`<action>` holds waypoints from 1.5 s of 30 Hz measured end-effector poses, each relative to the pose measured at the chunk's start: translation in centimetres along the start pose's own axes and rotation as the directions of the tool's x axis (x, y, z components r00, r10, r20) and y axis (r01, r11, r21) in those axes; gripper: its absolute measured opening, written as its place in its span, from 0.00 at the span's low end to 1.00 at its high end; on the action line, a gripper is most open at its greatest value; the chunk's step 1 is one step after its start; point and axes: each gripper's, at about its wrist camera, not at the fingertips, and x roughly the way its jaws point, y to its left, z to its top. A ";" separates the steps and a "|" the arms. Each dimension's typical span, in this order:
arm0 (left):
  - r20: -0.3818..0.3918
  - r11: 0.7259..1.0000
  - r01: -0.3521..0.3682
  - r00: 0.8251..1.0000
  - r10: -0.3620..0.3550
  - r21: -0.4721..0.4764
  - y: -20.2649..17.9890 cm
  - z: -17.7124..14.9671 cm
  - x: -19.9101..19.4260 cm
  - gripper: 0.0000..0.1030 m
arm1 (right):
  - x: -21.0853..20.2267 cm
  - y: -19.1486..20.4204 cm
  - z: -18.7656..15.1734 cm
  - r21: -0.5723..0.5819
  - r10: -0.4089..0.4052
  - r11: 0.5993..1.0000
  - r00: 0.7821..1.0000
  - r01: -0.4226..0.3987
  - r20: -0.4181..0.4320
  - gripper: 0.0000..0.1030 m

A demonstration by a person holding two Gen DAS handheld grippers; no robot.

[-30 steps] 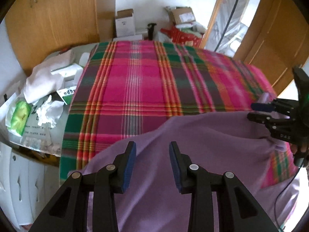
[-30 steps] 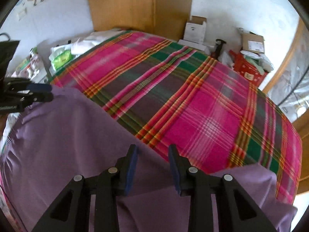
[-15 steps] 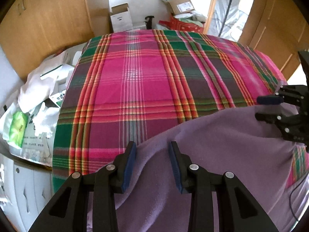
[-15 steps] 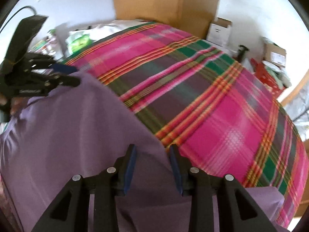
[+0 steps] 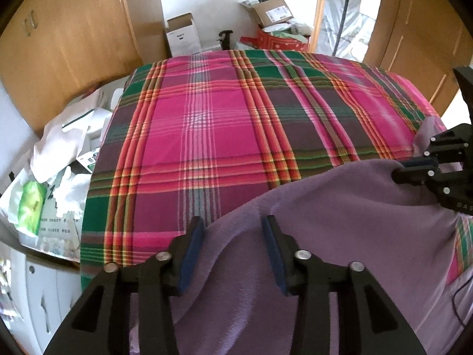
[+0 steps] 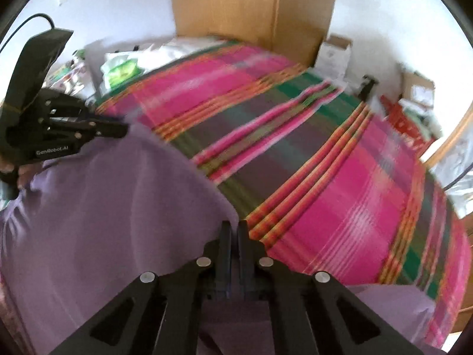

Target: Fold clothes

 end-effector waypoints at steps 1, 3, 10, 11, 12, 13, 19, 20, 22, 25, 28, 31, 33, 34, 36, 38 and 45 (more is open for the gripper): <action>0.003 1.000 -0.004 1.000 0.004 0.007 -0.2 0.0 -0.2 0.03 | -0.5 -0.3 0.3 0.020 -0.020 1.000 0.999 0.019 0.031 0.03; 0.009 1.000 -0.023 1.000 0.023 0.014 -0.4 0.0 -0.4 0.03 | -1.0 -0.7 0.9 0.044 -0.060 0.997 0.996 0.057 0.068 0.03; 0.048 0.996 -0.059 0.997 0.062 -0.068 0.8 0.7 -0.2 0.03 | 2.1 0.0 2.0 0.019 -0.147 0.989 0.989 0.147 0.022 0.04; 0.048 0.994 -0.078 0.996 0.081 -0.076 1.0 0.6 0.1 0.03 | 2.5 -0.1 1.9 0.027 -0.145 0.989 0.989 0.145 0.014 0.04; 0.049 0.993 -0.095 0.994 0.099 -0.076 1.1 0.6 0.3 0.02 | 2.7 -0.2 1.9 0.032 -0.151 0.988 0.989 0.150 0.009 0.04; 0.051 0.991 -0.113 0.992 0.117 -0.076 1.3 0.6 0.5 0.02 | 2.8 -0.2 1.9 0.035 -0.164 0.986 0.986 0.164 0.010 0.06; 0.041 0.986 -0.068 0.996 0.075 -0.154 2.9 0.6 0.4 0.03 | -2.1 0.1 1.4 0.085 -0.173 0.982 0.982 0.166 0.078 0.18; 0.044 0.986 -0.076 0.996 0.084 -0.148 2.6 0.5 0.1 0.03 | -3.2 0.1 1.2 0.102 -0.168 0.982 0.982 0.158 0.092 0.18; 0.058 0.987 -0.102 0.992 0.109 -0.123 1.8 0.2 -0.8 0.03 | -5.4 0.0 0.2 0.143 -0.132 0.983 0.984 0.115 0.119 0.18; 0.083 0.991 -0.042 0.995 0.053 -0.127 0.9 -0.3 -2.7 0.04 | -8.2 0.5 -2.0 0.179 -0.106 0.981 0.984 0.080 0.140 0.18; 0.119 0.995 -0.035 0.992 0.047 -0.098 -0.5 -0.5 -4.8 0.05 | -9.6 1.2 -4.9 0.210 -0.063 0.977 0.990 0.036 0.123 0.18; 0.122 0.995 0.033 0.992 -0.022 -0.089 -1.9 -1.2 -6.4 0.12 | -10.0 1.9 -7.8 0.251 -0.008 0.968 0.996 -0.016 0.093 0.18; 0.101 0.993 0.086 0.992 -0.078 -0.078 -3.0 -1.7 -6.8 0.14 | -10.0 2.4 -9.5 0.278 0.023 0.960 0.996 -0.045 0.082 0.18; 0.091 0.992 0.105 0.991 -0.099 -0.068 -3.8 -2.0 -6.8 0.16 | -10.1 2.7 -10.4 0.292 0.040 0.955 0.996 -0.062 0.080 0.18; 0.074 0.988 0.147 0.987 -0.143 -0.051 -5.3 -2.7 -7.0 0.17 | -9.8 2.8 -11.9 0.326 0.077 0.940 0.994 -0.098 0.076 0.18; 0.062 0.978 0.203 0.978 -0.200 -0.042 -6.5 -3.5 -7.0 0.17 | -9.4 2.9 -13.3 0.357 0.119 0.924 0.990 -0.137 0.072 0.18; -0.033 0.928 0.370 0.929 -0.368 0.042 -12.9 -6.4 -6.4 0.17 | -6.7 4.8 -13.6 0.346 0.247 0.900 0.964 -0.265 0.097 0.21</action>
